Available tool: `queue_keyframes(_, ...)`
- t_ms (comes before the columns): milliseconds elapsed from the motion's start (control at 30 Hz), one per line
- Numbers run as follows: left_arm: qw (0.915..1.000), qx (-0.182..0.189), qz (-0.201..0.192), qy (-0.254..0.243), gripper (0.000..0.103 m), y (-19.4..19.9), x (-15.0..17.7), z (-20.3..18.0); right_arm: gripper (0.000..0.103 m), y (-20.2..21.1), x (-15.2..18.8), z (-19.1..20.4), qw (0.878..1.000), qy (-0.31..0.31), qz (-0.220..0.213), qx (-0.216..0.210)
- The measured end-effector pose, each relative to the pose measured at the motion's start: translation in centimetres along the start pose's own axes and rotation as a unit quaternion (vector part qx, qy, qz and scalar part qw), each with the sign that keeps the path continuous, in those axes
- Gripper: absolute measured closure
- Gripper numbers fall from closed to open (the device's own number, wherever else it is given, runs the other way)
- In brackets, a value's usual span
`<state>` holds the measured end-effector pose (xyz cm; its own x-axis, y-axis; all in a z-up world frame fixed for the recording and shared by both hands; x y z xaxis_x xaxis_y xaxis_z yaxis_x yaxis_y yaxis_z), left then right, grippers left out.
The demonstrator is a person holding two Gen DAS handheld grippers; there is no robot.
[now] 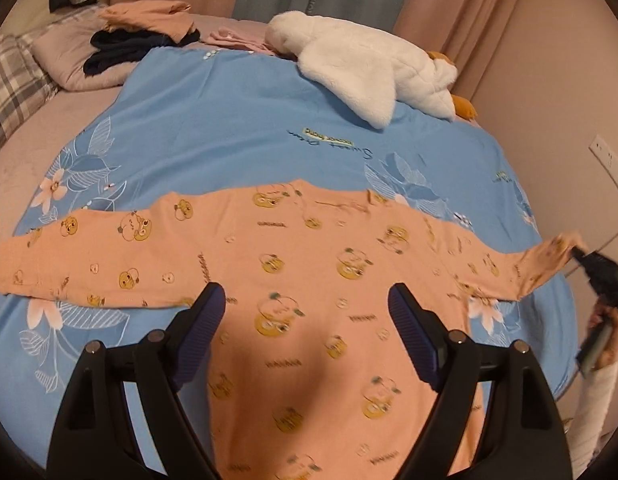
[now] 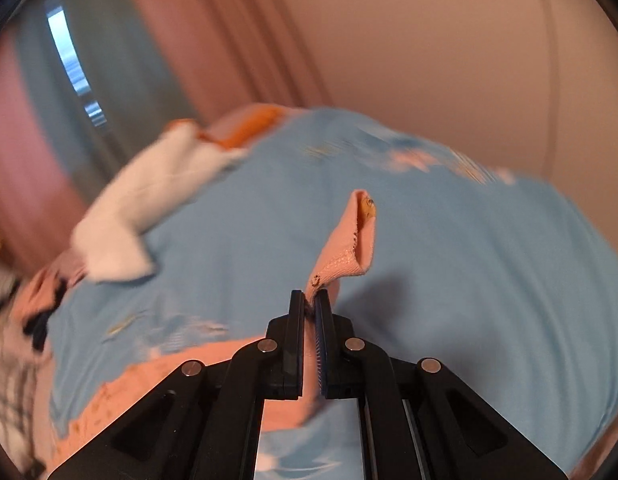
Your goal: Fold small clothes
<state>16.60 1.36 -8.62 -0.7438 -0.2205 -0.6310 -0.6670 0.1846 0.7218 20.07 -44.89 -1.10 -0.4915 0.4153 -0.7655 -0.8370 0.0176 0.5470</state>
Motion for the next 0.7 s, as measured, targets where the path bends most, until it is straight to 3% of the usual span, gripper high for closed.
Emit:
queue_keyframes(233, 0.9994, -0.013, 0.011, 0.030, 0.019, -1.1, 0.6, 4.9, 0.097, 0.1, 2.0, 12.9, 0.991, 0.084, 0.027, -0.104)
queue_keyframes(467, 0.9969, -0.025, 0.022, 0.071, 0.019, -1.9, 0.5, 7.4, 0.097, -3.3, 10.1, 21.6, 0.968, 0.174, 0.106, -0.149)
queue_keyframes(700, 0.9957, -0.018, 0.035, 0.084, 0.019, -2.8, 0.8, 7.8, 0.097, -5.6, 19.8, 27.1, 0.931, 0.256, 0.203, -0.163)
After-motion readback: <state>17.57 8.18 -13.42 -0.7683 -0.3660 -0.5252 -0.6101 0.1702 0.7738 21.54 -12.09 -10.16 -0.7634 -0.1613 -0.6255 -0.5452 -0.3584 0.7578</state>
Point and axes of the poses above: each gripper's, at about its wrist camera, not at the fingertips, and y roughly against the way its jaws point, z to its left, x to its underside, the point moved 6 cm from there along -y, roughly the way its jaws point
